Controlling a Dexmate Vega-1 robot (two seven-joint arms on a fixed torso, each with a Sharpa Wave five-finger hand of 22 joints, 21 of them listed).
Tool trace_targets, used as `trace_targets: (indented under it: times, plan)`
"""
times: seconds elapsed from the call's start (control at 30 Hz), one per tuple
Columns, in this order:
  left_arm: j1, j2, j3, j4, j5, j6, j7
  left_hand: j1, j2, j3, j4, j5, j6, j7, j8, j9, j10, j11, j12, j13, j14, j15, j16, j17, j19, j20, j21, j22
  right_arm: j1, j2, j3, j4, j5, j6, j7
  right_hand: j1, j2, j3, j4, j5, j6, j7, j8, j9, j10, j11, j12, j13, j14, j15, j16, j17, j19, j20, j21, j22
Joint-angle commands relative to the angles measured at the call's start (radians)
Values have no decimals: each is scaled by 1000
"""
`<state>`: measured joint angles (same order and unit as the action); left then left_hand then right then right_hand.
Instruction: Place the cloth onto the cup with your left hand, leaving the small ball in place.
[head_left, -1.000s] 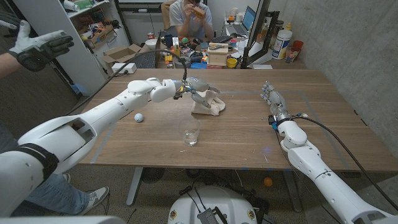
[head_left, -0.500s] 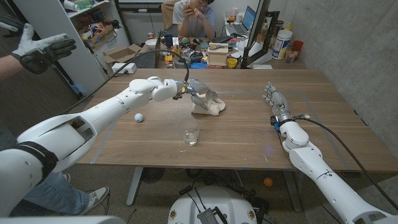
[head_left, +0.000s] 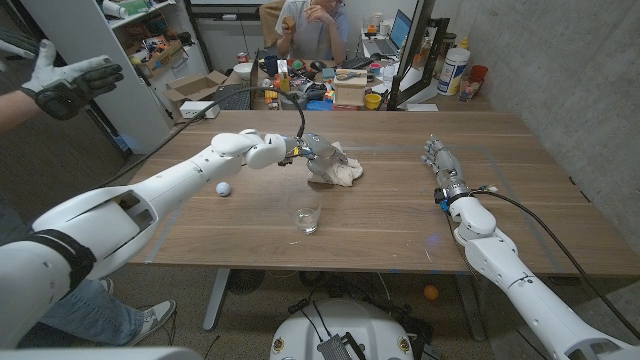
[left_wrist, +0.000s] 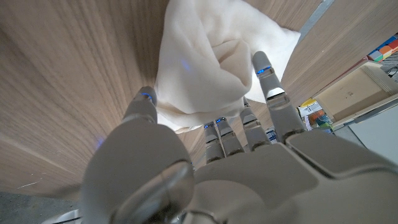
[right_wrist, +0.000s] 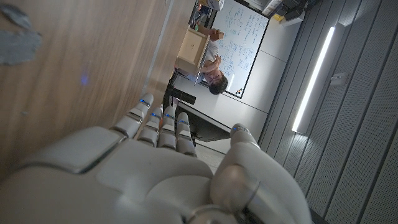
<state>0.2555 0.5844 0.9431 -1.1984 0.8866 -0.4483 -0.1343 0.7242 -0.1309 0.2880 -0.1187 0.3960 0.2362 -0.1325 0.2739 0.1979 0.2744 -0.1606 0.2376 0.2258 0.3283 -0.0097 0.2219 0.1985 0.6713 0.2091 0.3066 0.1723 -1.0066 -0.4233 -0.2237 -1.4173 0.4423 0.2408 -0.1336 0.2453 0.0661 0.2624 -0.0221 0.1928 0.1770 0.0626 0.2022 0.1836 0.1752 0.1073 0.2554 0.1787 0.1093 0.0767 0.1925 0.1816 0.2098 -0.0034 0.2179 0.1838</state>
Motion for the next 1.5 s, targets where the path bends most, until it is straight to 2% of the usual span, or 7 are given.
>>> trace_targets:
  times: [0.03,0.27,0.47,0.8,0.87,1.0,1.5]
  plan:
    - [-10,-48,43,102,-5,-30,80,27,1,5,-13,8,26,-8,13,2,20,-6,11,5,20,-19,1,7,11,5,-8,3,8,6,-2,34,8,17,25,0,-5,1,-6,6,8,1,-1,3,7,-2,2,5,8,-3,-1,2,0,8,-1,2]
    - [-4,-61,62,121,13,-28,177,285,98,85,-43,-52,218,9,86,7,198,1,69,37,179,-76,41,29,229,-43,6,2,2,2,6,36,15,18,31,-1,-5,0,-6,6,8,0,-1,3,8,-1,1,5,9,-2,-1,2,1,8,-1,2]
    - [9,-64,66,86,11,11,167,478,157,142,-38,-207,432,52,175,19,390,-13,137,104,388,-155,93,51,470,-187,46,3,1,2,9,41,19,26,39,-1,-5,0,-7,6,8,0,-2,3,10,2,0,5,9,-1,-1,2,1,9,-1,2]
    - [27,-67,60,58,-16,37,141,624,195,189,-45,-218,668,124,292,44,578,28,263,209,580,-187,124,123,539,-262,47,5,1,2,7,44,22,23,49,-1,-5,-1,-7,6,9,1,-2,3,12,2,-1,5,10,-1,-1,2,2,9,-2,2]
    - [31,-67,58,55,-21,37,145,670,185,182,-47,-215,788,175,355,58,590,40,300,257,633,-193,128,160,550,-284,49,6,1,3,6,44,22,22,49,-2,-6,-1,-7,6,9,2,-2,3,12,3,-1,5,9,-1,-2,2,2,9,-2,2]
    - [44,-63,46,42,-28,44,175,716,170,190,-54,-204,858,219,380,45,593,33,315,285,638,-191,112,178,557,-302,53,8,0,3,3,42,21,9,48,-2,-6,-1,-7,6,8,2,-2,3,11,4,-2,5,9,-1,-2,3,2,9,-2,2]
    - [87,-9,-11,-95,-28,86,173,742,158,192,-43,-199,879,217,385,29,596,30,329,314,671,-196,114,210,560,-322,58,9,-13,-7,6,-6,9,6,30,-2,-5,-2,-8,6,8,3,-3,3,14,6,-4,5,10,-1,-2,3,4,7,-3,2]
